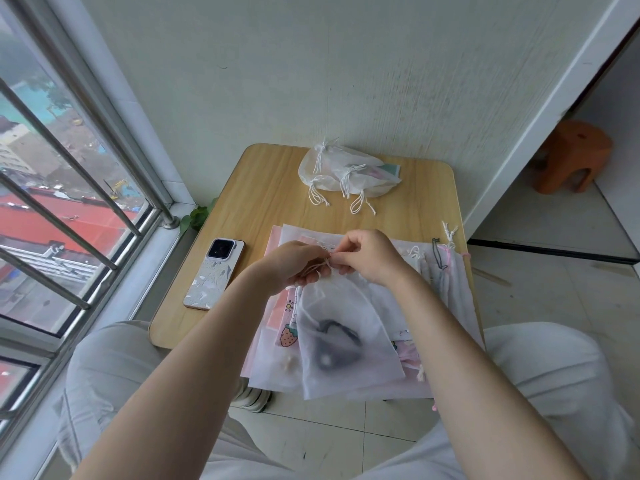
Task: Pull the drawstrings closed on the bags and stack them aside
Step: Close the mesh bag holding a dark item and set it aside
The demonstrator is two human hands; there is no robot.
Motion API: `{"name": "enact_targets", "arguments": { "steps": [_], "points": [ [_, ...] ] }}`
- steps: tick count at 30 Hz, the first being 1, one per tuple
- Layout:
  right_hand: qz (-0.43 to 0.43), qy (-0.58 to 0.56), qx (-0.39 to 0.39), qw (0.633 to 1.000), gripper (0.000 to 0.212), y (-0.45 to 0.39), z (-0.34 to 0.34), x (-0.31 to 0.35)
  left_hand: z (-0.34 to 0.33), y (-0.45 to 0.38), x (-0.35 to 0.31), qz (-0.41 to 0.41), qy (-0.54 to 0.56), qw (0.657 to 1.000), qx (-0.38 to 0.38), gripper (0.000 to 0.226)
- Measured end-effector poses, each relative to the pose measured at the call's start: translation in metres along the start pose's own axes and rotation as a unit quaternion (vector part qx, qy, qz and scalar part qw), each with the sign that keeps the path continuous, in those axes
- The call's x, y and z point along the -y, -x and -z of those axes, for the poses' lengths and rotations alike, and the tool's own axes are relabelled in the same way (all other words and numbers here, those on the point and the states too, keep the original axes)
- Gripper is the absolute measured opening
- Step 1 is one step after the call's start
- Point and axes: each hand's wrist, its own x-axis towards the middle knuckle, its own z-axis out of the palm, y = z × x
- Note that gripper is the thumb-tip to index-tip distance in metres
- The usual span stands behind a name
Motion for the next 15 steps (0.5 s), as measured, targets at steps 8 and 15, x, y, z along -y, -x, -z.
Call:
{"name": "enact_targets", "arguments": {
  "steps": [8, 15],
  "points": [
    [-0.028, 0.071, 0.079, 0.994, 0.01, 0.001, 0.013, -0.001, -0.001, 0.0, 0.005, -0.036, 0.011, 0.998, -0.042, 0.018],
    [-0.026, -0.014, 0.067, 0.997, 0.027, 0.006, 0.002, 0.002, -0.008, -0.001, 0.005, -0.08, -0.03, 0.986, -0.142, 0.013]
  ]
}}
